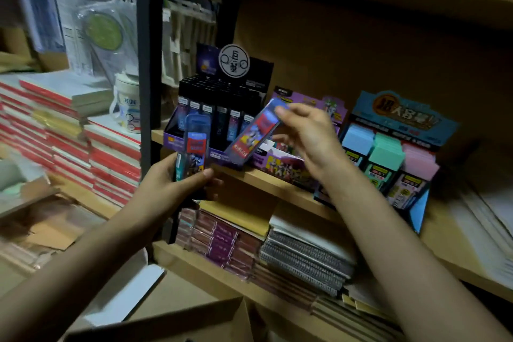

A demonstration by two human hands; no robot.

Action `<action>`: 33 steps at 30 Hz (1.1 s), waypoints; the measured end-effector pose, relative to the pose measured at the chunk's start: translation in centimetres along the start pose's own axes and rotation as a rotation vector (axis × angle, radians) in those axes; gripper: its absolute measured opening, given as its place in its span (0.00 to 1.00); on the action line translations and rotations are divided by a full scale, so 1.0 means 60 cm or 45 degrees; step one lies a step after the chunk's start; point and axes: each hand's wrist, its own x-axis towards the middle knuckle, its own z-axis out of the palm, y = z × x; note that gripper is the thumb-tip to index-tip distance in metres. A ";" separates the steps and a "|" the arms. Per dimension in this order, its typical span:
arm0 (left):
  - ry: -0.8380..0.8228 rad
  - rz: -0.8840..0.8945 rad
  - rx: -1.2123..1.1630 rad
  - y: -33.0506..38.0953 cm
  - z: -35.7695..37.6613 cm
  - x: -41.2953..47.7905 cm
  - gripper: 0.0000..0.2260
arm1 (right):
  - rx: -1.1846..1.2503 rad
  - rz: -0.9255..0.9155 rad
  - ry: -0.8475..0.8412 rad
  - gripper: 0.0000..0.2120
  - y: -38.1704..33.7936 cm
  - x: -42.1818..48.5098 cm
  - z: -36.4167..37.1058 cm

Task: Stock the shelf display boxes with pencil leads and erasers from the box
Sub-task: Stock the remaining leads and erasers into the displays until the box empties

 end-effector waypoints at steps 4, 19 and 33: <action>0.018 -0.038 0.016 0.002 -0.007 -0.005 0.12 | -0.507 -0.385 0.373 0.03 -0.012 0.050 -0.017; 0.033 -0.076 0.014 0.002 -0.006 0.004 0.15 | -1.400 -0.504 0.409 0.15 0.061 0.110 -0.015; 0.001 -0.049 -0.009 -0.005 0.010 0.014 0.16 | -1.136 -0.530 0.307 0.09 0.039 0.077 -0.005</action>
